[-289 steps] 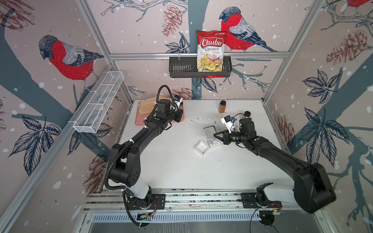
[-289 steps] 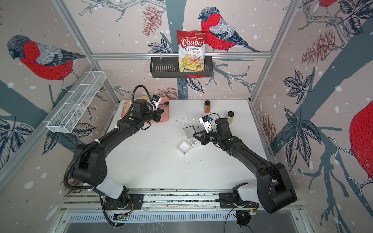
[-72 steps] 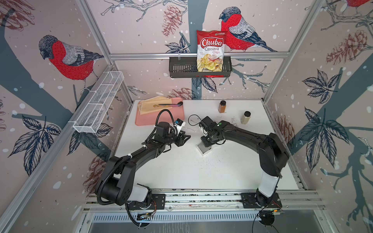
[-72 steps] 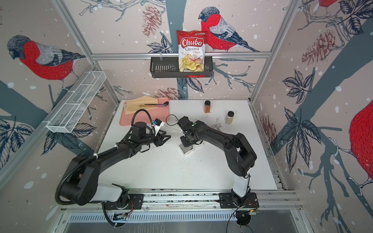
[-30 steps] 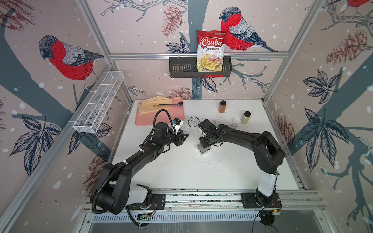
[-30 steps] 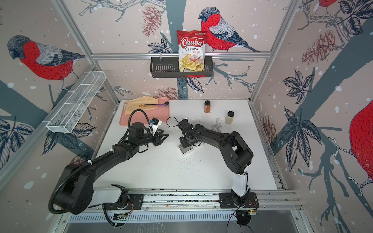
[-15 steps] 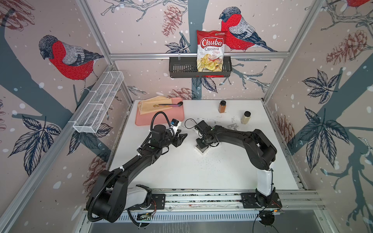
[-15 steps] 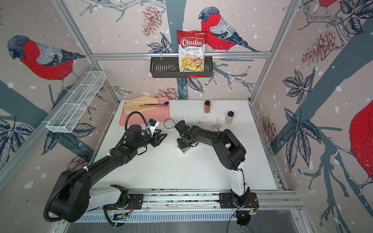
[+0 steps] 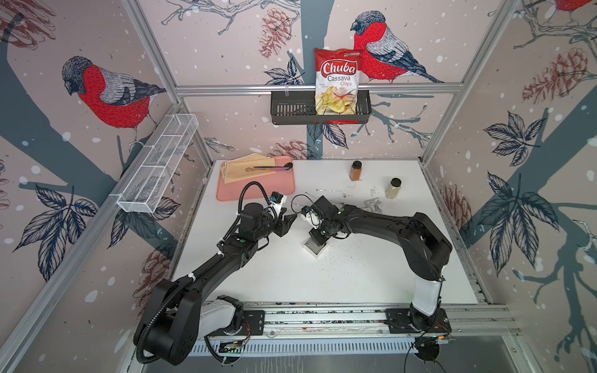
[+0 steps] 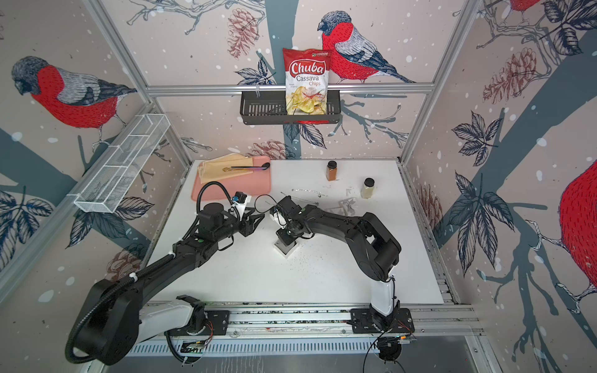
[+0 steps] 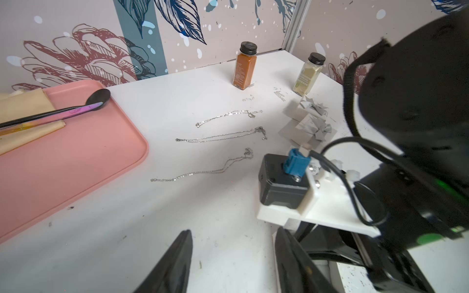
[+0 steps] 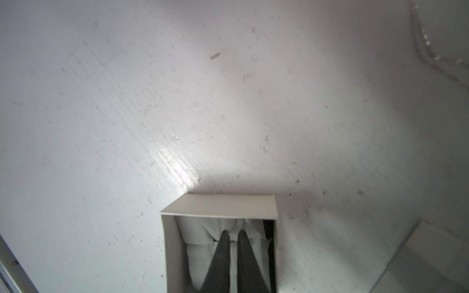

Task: Take the necklace out of the lift-off lid jewelry box
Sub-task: Place the inner lining in the jewelry box.

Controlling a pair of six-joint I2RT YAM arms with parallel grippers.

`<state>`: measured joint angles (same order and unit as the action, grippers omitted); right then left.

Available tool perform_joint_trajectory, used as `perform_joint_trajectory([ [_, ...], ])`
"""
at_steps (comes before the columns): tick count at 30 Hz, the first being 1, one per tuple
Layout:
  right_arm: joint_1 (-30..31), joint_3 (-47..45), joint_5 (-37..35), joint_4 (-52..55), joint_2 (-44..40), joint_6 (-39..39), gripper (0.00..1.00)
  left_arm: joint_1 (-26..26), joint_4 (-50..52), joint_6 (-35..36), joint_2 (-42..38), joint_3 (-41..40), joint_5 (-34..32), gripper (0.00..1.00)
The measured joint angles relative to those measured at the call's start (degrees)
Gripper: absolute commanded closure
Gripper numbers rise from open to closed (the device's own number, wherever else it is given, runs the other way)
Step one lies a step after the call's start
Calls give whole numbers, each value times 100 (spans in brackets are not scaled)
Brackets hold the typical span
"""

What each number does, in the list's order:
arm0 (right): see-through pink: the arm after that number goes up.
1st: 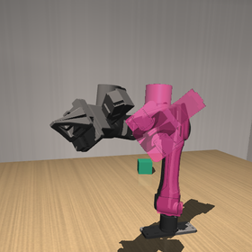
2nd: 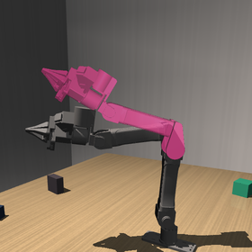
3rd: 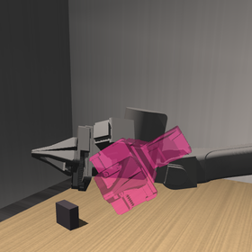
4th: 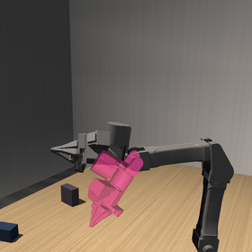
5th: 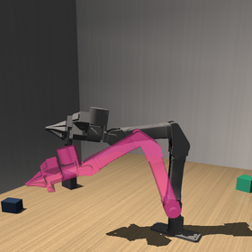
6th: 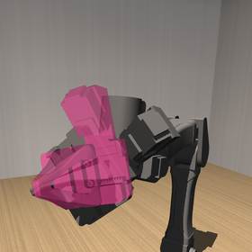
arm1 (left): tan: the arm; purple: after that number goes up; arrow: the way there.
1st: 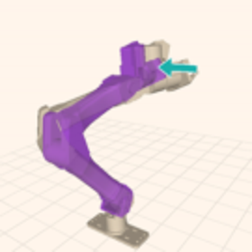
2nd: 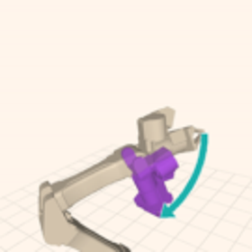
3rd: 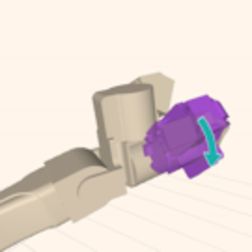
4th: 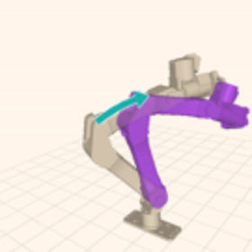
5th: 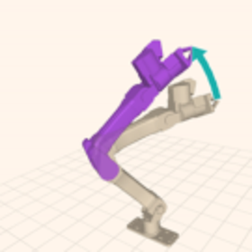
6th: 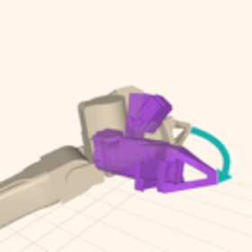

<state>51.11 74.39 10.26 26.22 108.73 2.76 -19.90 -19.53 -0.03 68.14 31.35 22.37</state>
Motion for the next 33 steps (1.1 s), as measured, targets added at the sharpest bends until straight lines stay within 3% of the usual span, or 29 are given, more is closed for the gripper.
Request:
perform_joint_trajectory([
  [16,387,254,229,114,564,-122,87,4,-205,-35,-96,-101,-190,44],
  [23,328,173,205,249,197,-146,86,4,-208,-103,-133,-118,-321,44],
  [33,195,341,-763,949,-79,273,86,4,-289,-170,-310,-212,-785,44],
])
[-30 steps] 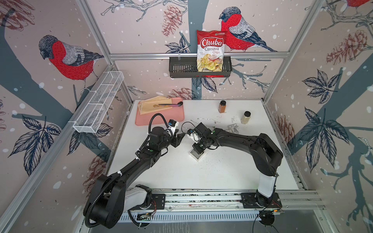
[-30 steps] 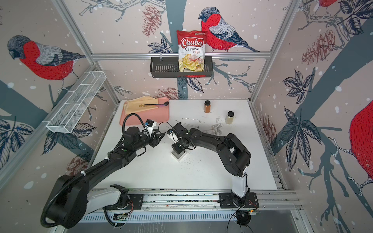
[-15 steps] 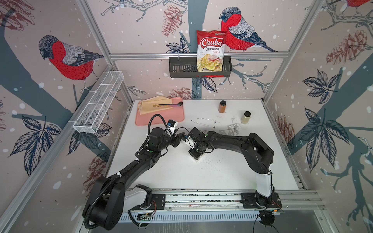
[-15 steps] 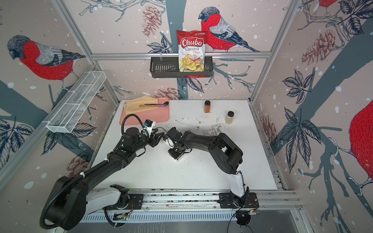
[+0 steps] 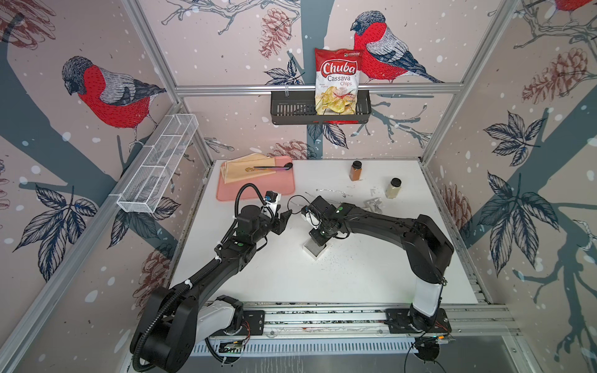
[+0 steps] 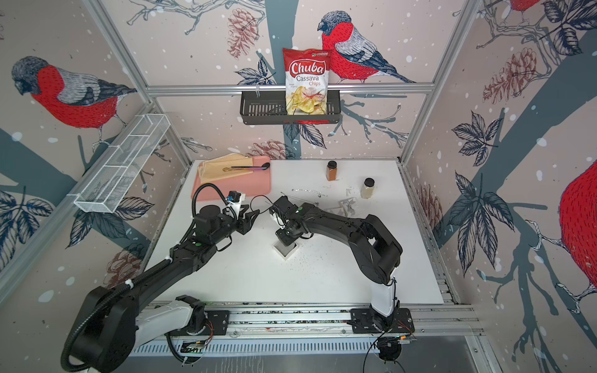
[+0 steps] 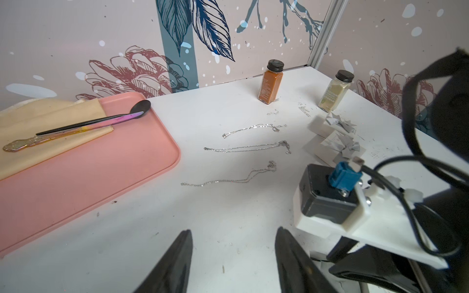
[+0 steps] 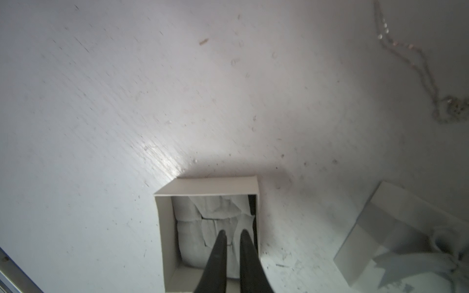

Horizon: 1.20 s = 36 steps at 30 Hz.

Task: Take the necklace out of the lift-off lid jewelry box
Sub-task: Place the inner lining in the jewelry box.

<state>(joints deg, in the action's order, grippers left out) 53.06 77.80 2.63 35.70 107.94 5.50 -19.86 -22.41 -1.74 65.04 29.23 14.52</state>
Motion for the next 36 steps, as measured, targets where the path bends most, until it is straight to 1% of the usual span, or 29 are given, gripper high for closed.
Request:
perform_joint_trajectory([
  [7,74,225,-420,623,90,328,86,0,-175,-144,-192,-131,-420,44],
  [9,92,291,-533,743,166,354,86,0,-201,-175,-223,-168,-444,44],
  [13,111,334,-562,916,269,365,86,0,-262,-190,-256,-232,-560,44],
  [19,166,470,-645,977,299,404,90,0,-306,-190,-315,-269,-601,43],
  [26,243,549,-680,979,280,492,90,0,-363,-229,-304,-273,-623,44],
  [36,254,483,-734,977,551,542,92,0,-391,-229,-306,-282,-706,44],
])
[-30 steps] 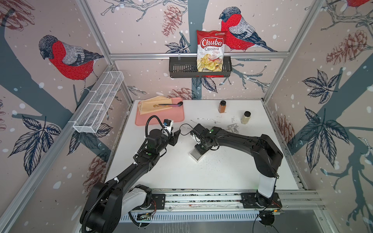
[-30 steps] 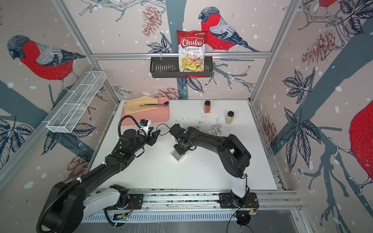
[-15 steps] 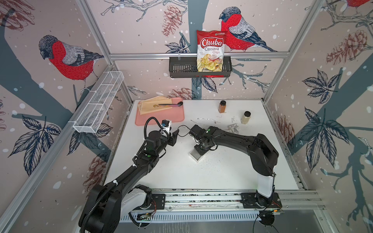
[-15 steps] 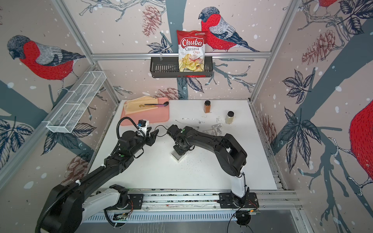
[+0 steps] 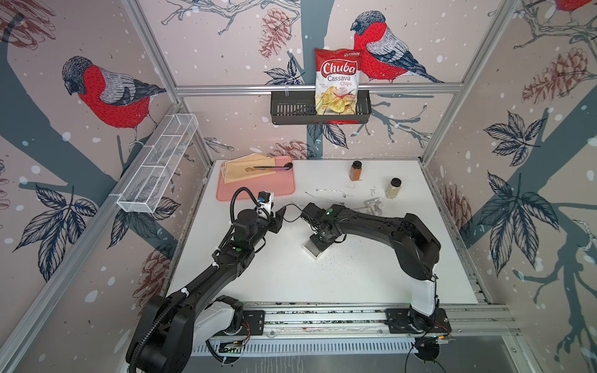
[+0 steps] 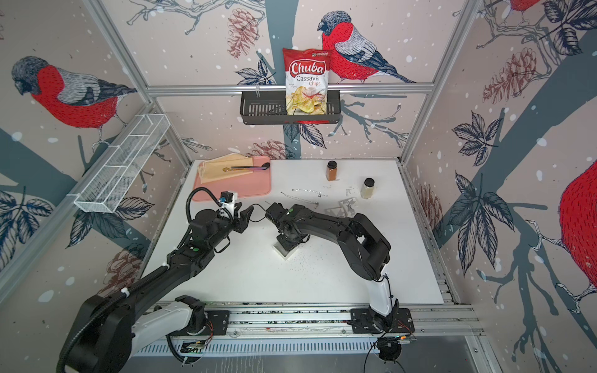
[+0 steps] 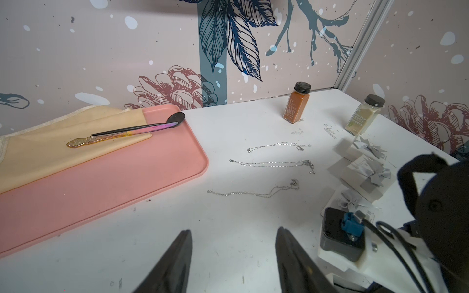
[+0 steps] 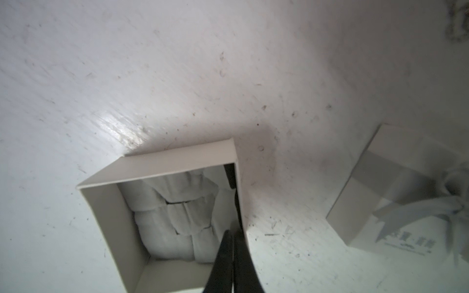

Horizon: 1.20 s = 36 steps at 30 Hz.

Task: Take the necklace out of the lift-off lid jewelry box
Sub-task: Place the inner lining in the jewelry box, then pick up the lid from the center of the board.

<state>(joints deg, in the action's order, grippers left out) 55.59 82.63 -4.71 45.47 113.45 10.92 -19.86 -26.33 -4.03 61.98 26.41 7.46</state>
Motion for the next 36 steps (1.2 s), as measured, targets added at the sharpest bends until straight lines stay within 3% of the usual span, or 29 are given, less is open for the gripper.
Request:
perform_joint_trajectory([
  [14,-61,-168,57,-116,192,96,91,0,0,0,-15,-9,-57,44],
  [23,-286,-164,79,-160,-378,83,75,0,2,0,-33,-9,-127,43],
  [32,-769,-297,-201,-498,-822,92,11,0,2,0,-28,-9,-136,43],
  [36,-1073,-546,-317,-732,-968,96,7,0,9,2,0,13,-138,41],
])
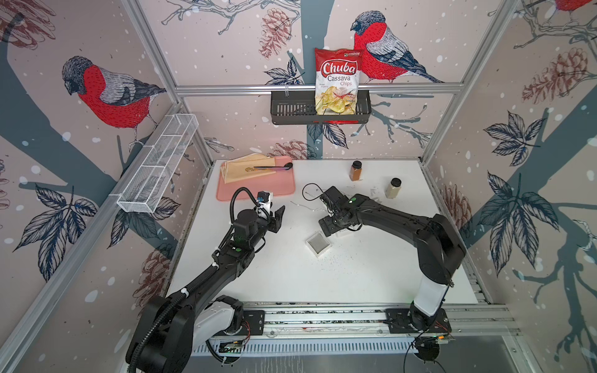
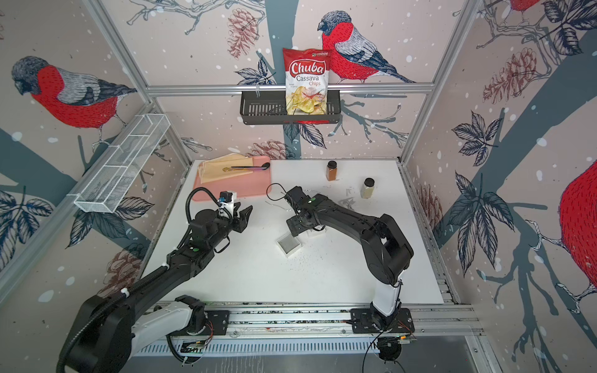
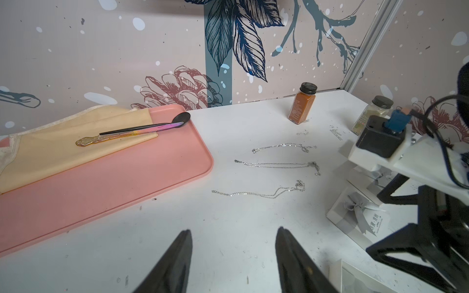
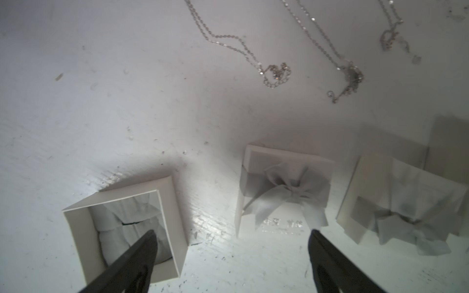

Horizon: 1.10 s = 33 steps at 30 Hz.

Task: Take the necklace out of the lift-off lid jewelry box
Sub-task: Pick up the lid from the center of the board.

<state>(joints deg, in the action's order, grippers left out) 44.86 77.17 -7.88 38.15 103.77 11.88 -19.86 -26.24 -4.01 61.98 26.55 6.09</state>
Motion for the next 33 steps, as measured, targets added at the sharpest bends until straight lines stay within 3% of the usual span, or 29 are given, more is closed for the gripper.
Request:
perform_joint_trajectory([
  [5,-365,-155,0,-267,33,44,5,0,2,2,39,39,127,28],
  [12,-568,-361,94,-575,254,44,4,0,0,4,-44,26,122,20],
  [24,-699,-516,127,-876,448,44,4,0,2,20,-85,26,118,18],
  [33,-798,-614,374,-984,503,63,10,0,2,2,-46,46,120,18],
])
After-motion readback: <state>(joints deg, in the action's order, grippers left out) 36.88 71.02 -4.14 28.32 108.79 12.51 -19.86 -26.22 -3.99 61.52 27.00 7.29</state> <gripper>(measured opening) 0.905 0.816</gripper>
